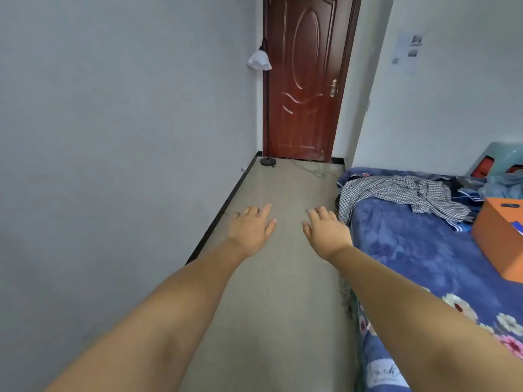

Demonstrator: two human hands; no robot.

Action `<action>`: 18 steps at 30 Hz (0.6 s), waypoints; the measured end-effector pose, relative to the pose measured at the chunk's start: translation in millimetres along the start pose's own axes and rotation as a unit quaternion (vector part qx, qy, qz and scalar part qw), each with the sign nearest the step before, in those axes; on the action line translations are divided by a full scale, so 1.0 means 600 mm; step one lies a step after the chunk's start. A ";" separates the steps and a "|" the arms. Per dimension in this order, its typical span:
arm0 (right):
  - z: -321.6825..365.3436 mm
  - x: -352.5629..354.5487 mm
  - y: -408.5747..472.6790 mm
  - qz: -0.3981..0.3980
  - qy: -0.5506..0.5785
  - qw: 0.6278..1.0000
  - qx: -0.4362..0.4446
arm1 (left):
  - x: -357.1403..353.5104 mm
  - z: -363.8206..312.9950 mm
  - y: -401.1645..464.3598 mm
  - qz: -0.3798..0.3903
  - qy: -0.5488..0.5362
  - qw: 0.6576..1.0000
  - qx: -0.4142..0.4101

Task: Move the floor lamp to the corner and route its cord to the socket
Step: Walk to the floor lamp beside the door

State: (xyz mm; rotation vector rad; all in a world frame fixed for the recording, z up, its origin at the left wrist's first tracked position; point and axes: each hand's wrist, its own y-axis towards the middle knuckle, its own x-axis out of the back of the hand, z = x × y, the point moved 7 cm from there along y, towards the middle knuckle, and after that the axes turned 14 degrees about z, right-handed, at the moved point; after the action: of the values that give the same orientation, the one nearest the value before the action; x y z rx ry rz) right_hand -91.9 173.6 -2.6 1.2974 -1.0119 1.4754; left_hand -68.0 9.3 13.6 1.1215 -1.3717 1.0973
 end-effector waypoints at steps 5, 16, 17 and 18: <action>-0.049 -0.049 0.074 0.046 0.016 0.999 -0.019 | -0.042 0.001 0.093 0.043 0.004 0.999 -0.008; -0.249 -0.047 0.423 0.072 -0.001 0.997 -0.010 | -0.064 0.005 0.481 0.074 0.009 0.997 0.012; -0.271 -0.043 0.460 0.073 -0.005 0.997 -0.013 | -0.063 0.008 0.519 0.072 -0.002 0.997 0.019; -0.291 -0.039 0.496 0.076 -0.004 0.997 -0.018 | -0.062 0.011 0.556 0.070 -0.013 0.997 0.026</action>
State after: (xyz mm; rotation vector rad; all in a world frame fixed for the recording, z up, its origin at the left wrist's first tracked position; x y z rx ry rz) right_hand -423.0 260.7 -50.9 1.2233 -1.1587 1.5606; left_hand -395.9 56.9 -39.7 1.0930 -1.4667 1.2286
